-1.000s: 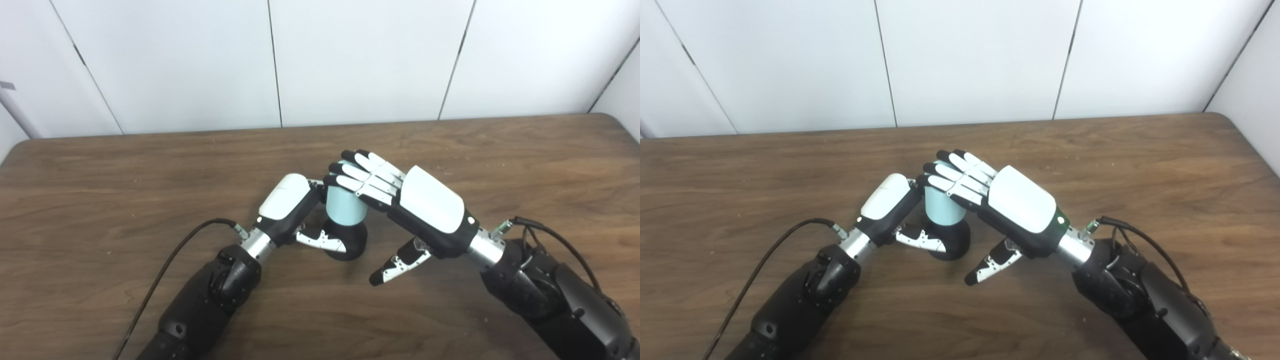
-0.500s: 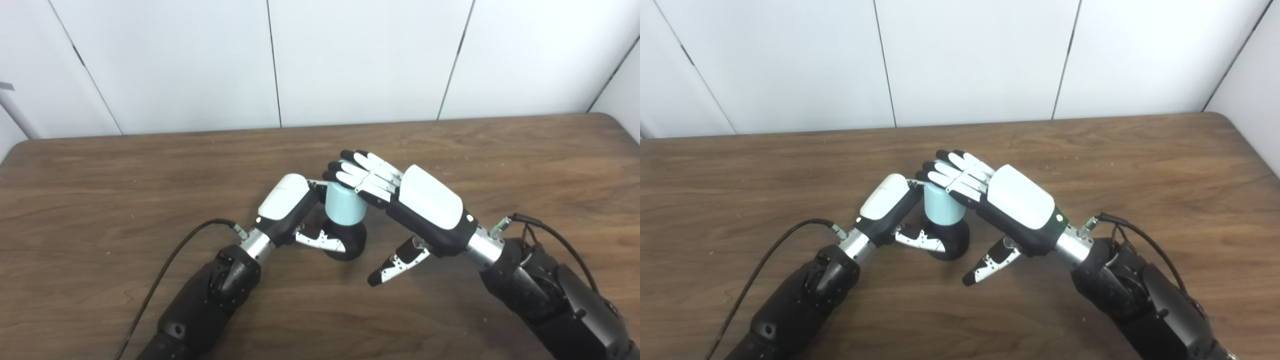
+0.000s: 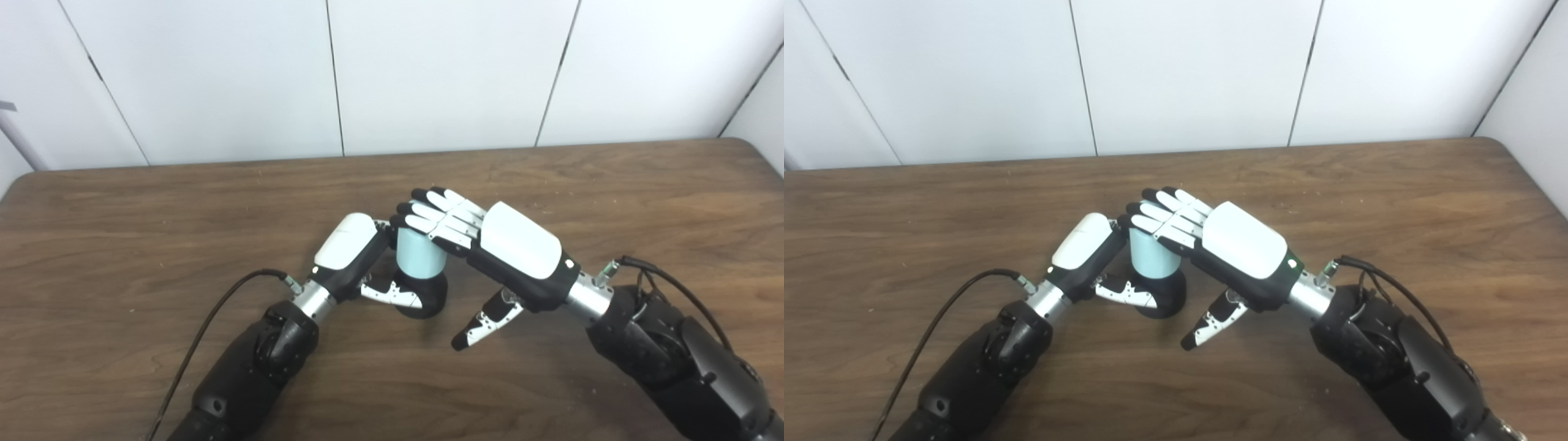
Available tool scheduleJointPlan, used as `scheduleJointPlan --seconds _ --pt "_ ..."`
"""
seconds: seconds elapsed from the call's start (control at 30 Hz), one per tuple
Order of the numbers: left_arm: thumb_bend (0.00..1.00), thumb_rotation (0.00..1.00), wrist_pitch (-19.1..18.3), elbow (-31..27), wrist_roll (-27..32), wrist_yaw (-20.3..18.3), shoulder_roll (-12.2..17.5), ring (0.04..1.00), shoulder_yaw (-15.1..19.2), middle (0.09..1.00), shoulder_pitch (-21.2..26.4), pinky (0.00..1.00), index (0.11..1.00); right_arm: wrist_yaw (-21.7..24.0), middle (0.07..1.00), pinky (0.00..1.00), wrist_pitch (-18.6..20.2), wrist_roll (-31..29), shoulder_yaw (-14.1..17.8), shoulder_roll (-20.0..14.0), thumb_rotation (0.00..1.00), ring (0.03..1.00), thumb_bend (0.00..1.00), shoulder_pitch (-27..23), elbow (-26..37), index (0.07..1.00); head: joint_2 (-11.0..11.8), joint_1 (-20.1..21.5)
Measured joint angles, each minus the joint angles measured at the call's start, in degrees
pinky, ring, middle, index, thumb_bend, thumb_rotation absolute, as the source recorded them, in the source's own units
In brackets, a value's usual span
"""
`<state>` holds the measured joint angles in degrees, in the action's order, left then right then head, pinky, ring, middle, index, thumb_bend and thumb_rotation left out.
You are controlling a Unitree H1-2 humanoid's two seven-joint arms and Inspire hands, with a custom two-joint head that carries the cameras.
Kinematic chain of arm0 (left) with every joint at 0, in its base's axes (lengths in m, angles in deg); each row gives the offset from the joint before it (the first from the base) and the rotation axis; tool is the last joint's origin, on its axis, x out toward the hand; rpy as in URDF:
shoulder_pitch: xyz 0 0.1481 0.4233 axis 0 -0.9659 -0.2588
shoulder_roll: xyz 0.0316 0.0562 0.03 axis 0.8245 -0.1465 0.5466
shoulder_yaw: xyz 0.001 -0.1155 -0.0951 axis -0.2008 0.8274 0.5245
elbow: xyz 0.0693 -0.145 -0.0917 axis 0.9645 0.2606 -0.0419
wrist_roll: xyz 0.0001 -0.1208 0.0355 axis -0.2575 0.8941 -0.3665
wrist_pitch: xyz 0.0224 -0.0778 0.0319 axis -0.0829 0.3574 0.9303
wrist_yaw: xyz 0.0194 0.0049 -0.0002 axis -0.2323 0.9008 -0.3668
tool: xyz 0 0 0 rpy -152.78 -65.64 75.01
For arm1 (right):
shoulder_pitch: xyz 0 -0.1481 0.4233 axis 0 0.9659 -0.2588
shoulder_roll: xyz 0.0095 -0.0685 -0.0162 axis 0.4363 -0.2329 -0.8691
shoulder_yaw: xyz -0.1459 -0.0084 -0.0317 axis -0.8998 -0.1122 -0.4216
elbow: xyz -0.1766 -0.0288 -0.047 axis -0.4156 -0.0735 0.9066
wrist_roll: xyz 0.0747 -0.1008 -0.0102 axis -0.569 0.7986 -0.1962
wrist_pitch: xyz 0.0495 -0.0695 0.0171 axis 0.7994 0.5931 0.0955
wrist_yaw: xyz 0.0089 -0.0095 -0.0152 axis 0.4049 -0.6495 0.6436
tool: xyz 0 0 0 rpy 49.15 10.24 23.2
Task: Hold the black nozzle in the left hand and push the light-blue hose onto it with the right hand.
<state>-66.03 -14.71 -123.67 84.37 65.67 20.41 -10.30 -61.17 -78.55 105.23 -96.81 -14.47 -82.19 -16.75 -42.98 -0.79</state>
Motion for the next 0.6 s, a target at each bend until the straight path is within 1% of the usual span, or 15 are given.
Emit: scheduleJointPlan --seconds 0.17,0.3,0.4,0.47,0.53,0.57,0.6 --pt "0.67 0.42 -0.1 0.0 0.0 0.0 0.0 0.487 0.0 0.431 0.0 0.50 0.422 0.3 0.976 1.00 -0.1 0.1 0.0 -0.1 0.15 0.997 0.75 -0.2 0.0 0.949 0.1 0.1" --pt "0.67 0.42 -0.1 0.0 0.0 0.0 0.0 0.487 0.0 0.430 0.0 0.50 0.420 0.3 0.999 1.00 -1.0 1.5 0.4 -0.1 0.14 1.000 0.76 -0.2 0.0 0.981 0.1 -0.1" --pt "0.67 0.42 -0.1 0.0 0.0 0.0 0.0 0.487 0.0 0.430 0.0 0.50 0.417 -0.8 1.000 1.00 -2.2 4.3 1.7 0.1 0.19 1.000 0.80 0.0 -0.1 0.999 0.1 0.1" --pt "0.67 0.42 -0.1 -0.1 0.0 0.0 0.0 0.487 0.0 0.430 0.1 0.50 0.417 -2.0 1.000 1.00 -3.2 6.2 2.7 0.8 0.22 1.000 0.82 0.6 -0.3 1.000 0.1 0.1" --pt "0.67 0.42 -0.1 -0.1 -0.1 0.0 0.0 0.488 -0.1 0.430 0.1 0.50 0.417 -3.3 1.000 1.00 -3.6 7.6 4.1 2.4 0.24 1.000 0.85 1.4 -0.4 1.000 0.2 0.2" --pt "0.66 0.42 -0.1 -0.1 -0.1 0.0 0.0 0.488 -0.1 0.430 0.1 0.50 0.417 -3.8 1.000 1.00 -3.8 8.2 4.7 3.5 0.27 1.000 0.85 1.8 -0.4 1.000 0.2 0.2" --pt "0.66 0.42 -0.1 -0.1 -0.1 0.0 -0.1 0.488 -0.1 0.430 0.1 0.51 0.417 -4.5 1.000 1.00 -3.9 8.8 5.6 4.8 0.33 1.000 0.84 2.1 -0.4 1.000 0.3 0.1"
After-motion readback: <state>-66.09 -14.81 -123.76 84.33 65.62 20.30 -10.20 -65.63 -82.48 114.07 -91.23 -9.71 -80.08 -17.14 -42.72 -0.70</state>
